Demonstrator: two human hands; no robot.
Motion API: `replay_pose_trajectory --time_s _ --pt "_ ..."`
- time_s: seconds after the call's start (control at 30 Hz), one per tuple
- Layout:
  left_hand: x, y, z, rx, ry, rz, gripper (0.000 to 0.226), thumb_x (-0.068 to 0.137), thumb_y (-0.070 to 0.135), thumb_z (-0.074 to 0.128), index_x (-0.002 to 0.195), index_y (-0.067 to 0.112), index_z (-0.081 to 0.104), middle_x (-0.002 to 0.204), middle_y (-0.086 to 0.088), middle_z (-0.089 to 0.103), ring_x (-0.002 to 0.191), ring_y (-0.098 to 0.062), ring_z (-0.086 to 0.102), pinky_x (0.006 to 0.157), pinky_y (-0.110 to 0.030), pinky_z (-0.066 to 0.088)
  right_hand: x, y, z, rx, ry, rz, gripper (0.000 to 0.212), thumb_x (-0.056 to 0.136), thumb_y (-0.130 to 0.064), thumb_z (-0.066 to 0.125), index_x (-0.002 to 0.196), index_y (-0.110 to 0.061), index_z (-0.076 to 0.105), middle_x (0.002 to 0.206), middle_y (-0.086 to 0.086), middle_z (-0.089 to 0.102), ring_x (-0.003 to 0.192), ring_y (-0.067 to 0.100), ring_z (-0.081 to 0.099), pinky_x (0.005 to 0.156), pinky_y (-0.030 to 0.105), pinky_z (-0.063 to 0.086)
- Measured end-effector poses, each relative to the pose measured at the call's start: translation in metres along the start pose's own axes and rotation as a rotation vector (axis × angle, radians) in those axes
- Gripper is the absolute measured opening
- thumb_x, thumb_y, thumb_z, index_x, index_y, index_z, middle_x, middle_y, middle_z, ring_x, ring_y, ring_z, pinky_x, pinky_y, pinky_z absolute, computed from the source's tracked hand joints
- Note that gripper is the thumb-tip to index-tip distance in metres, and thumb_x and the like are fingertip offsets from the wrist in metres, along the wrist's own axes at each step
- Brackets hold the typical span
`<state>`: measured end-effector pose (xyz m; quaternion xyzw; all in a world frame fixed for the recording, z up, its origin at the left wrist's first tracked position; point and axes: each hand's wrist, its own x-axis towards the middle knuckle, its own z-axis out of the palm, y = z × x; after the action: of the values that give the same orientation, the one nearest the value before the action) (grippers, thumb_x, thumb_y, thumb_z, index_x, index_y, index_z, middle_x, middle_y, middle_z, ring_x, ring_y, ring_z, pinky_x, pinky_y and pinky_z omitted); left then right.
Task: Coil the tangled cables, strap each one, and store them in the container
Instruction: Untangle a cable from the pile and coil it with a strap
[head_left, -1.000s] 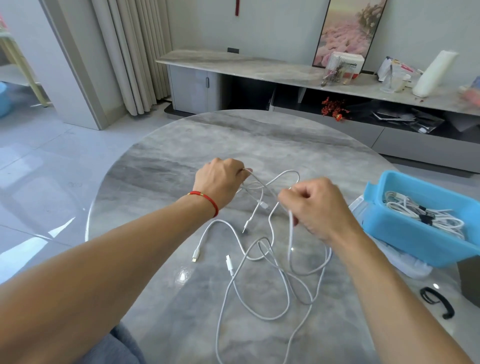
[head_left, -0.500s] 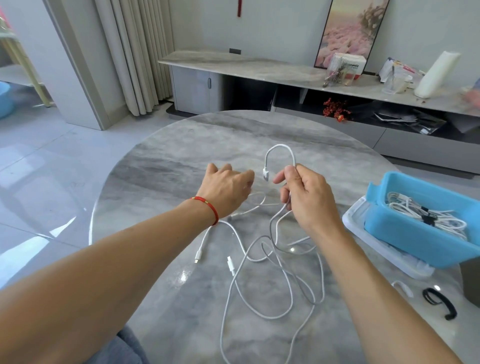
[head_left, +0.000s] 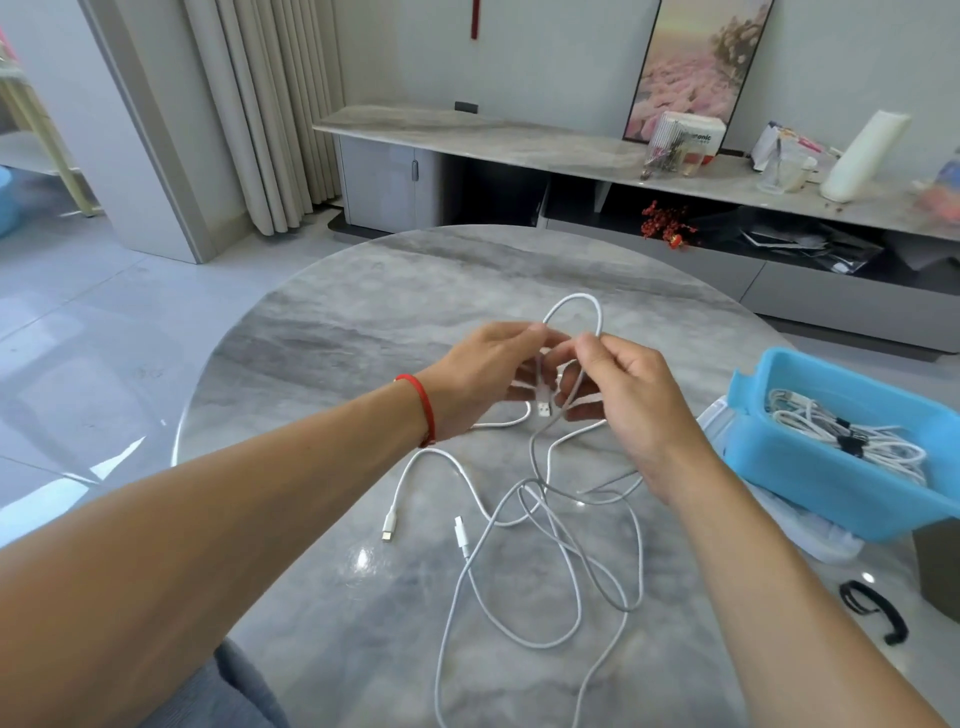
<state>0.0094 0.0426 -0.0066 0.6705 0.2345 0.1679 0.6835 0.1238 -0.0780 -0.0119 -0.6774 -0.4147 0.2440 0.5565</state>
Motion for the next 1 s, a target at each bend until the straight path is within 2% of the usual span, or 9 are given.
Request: replay_pose_trajectory --time_s 0.13,0.27,0.37,0.5,0.67,0.77,0.83,0.93,1.0 --pt "-0.007 -0.008 0.005 -0.056 -0.037 -0.02 0.033 0.109 0.019 0.038 0.1 -0.003 0.061 0.085 -0.014 0.045 0.085 -0.036 0.063 0.093 -0.051 0.055 -0.002 0.005 -0.002 -0.326 0.071 -0.076 0.033 0.105 -0.038 0.055 0.084 -0.024 0.076 0.069 -0.001 0.071 0.064 0.014 0.069 0.071 0.042 0.058" --pt "-0.008 -0.011 0.006 -0.139 -0.131 -0.091 0.036 0.108 0.022 0.041 0.114 -0.01 0.057 0.092 -0.016 0.05 0.072 -0.025 0.059 0.075 -0.039 0.059 -0.005 0.005 -0.003 -0.54 0.103 -0.216 0.039 0.101 -0.044 0.061 0.071 -0.019 0.065 0.058 -0.007 0.059 0.062 0.018 0.061 0.063 0.041 0.05" --pt "-0.009 -0.009 0.01 -0.077 -0.161 -0.101 0.026 0.107 0.012 0.038 0.105 0.001 0.061 0.08 -0.01 0.054 0.06 -0.013 0.045 0.056 -0.025 0.043 -0.006 0.005 -0.002 -0.603 0.133 -0.201 0.048 0.096 -0.057 0.061 0.064 -0.021 0.059 0.058 -0.007 0.058 0.061 0.018 0.057 0.062 0.041 0.049" --pt "-0.001 -0.002 0.009 -0.202 -0.056 -0.198 0.032 0.105 0.012 0.035 0.115 -0.005 0.06 0.061 -0.002 0.044 0.052 -0.011 0.032 0.049 -0.024 0.025 -0.005 0.005 -0.002 -0.695 0.065 -0.097 0.053 0.091 -0.07 0.053 0.067 -0.022 0.051 0.064 -0.008 0.056 0.07 0.021 0.057 0.063 0.041 0.047" --pt "0.005 0.008 -0.008 -0.46 -0.068 -0.321 0.078 0.092 0.076 0.028 0.116 0.008 0.056 0.064 0.003 0.032 0.053 -0.012 0.025 0.051 -0.025 0.024 -0.01 0.008 -0.002 -0.785 -0.26 -0.02 0.044 0.096 -0.067 0.039 0.095 -0.031 0.064 0.091 -0.01 0.067 0.09 0.017 0.062 0.078 0.038 0.05" --pt "0.009 0.006 -0.013 -0.513 -0.026 -0.266 0.077 0.091 0.076 0.029 0.117 0.007 0.054 0.065 0.004 0.028 0.053 -0.011 0.022 0.046 -0.023 0.027 -0.012 0.009 0.002 -0.778 -0.41 -0.033 0.027 0.102 -0.051 0.048 0.102 -0.033 0.068 0.1 -0.008 0.071 0.091 0.013 0.063 0.082 0.036 0.047" --pt "0.011 0.006 -0.016 -0.53 0.012 -0.246 0.065 0.095 0.071 0.028 0.101 0.011 0.054 0.065 0.004 0.026 0.053 -0.011 0.019 0.044 -0.023 0.024 -0.015 0.01 0.006 -0.84 -0.484 -0.037 0.023 0.103 -0.044 0.051 0.096 -0.03 0.067 0.098 -0.012 0.07 0.079 0.003 0.057 0.083 0.034 0.039" --pt "0.01 0.004 -0.02 -0.44 0.032 -0.238 0.055 0.097 0.069 0.026 0.074 0.021 0.037 0.064 0.004 0.019 0.052 -0.012 0.014 0.044 -0.024 0.015 -0.015 0.012 0.009 -0.879 -0.44 -0.061 0.022 0.102 -0.035 0.051 0.087 -0.024 0.062 0.092 -0.008 0.071 0.079 0.013 0.056 0.085 0.033 0.035" --pt "0.01 0.002 -0.021 -0.268 0.067 -0.206 0.054 0.098 0.067 0.026 0.067 0.024 0.03 0.061 0.005 0.018 0.05 -0.013 0.012 0.043 -0.025 0.013 -0.013 0.01 0.009 -0.946 -0.352 -0.117 0.02 0.104 -0.033 0.049 0.092 -0.024 0.063 0.089 -0.006 0.073 0.088 0.017 0.061 0.1 0.037 0.033"
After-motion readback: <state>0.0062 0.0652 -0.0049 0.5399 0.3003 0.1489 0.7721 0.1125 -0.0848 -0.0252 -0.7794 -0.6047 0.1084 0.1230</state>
